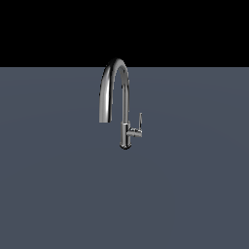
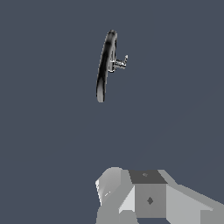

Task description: Turn on the faucet by rotating a designated handle.

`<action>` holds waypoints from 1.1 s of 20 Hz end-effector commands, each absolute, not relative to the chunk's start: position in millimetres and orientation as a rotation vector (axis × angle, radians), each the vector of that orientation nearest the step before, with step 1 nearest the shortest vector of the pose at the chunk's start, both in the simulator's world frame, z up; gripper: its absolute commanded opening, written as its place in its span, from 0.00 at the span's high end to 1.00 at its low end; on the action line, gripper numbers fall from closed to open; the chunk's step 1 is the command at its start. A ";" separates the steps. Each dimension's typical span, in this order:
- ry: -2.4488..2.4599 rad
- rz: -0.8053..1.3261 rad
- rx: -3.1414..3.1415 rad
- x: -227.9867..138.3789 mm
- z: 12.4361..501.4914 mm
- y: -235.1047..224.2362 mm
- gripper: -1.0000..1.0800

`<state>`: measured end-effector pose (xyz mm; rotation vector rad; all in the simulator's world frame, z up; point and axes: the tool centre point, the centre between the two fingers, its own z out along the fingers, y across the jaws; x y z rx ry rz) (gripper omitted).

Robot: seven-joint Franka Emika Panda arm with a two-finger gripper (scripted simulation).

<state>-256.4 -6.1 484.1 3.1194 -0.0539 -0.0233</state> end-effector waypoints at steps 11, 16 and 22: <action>-0.118 -0.072 3.156 -242.4 480.4 -6.8 1.00; -0.203 -0.137 3.201 -224.6 474.9 -8.3 1.00; -0.361 -0.256 3.271 -193.8 463.3 -12.4 1.00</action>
